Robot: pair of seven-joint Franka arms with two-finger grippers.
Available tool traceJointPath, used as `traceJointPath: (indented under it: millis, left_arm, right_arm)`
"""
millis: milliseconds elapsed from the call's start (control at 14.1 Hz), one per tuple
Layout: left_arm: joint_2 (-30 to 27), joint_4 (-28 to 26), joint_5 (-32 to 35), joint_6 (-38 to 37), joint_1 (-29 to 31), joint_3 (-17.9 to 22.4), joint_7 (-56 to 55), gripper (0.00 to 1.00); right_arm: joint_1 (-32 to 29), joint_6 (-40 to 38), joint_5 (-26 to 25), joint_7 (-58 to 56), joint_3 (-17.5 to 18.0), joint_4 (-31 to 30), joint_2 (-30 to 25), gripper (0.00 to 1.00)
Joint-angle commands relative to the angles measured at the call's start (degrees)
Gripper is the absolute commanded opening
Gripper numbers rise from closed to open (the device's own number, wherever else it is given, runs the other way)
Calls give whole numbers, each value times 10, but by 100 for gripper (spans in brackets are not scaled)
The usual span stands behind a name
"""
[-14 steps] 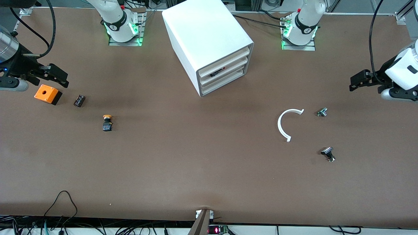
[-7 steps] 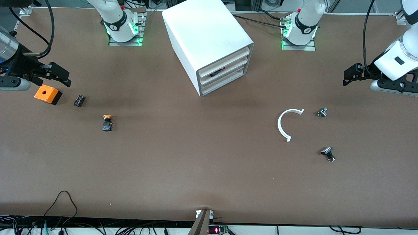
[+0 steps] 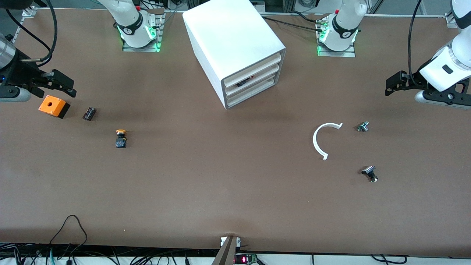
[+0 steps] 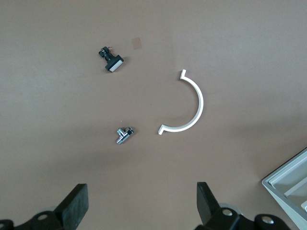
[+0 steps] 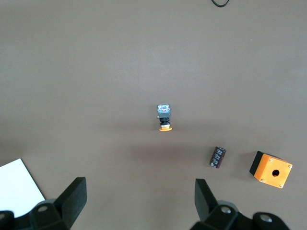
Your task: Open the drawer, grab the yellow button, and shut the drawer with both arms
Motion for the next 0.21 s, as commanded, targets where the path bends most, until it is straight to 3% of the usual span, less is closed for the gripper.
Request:
traceJointPath:
  millis: [0,141]
  left_arm:
    - [30,47,0,-28,-2,-1,6,99]
    - [32,50,0,-28,-2,-1,6,99]
  right_arm:
    - [-1,-3,7,-1,5,-4,-8,100]
    - [-1,1,7,-4,5,-4,-6,100]
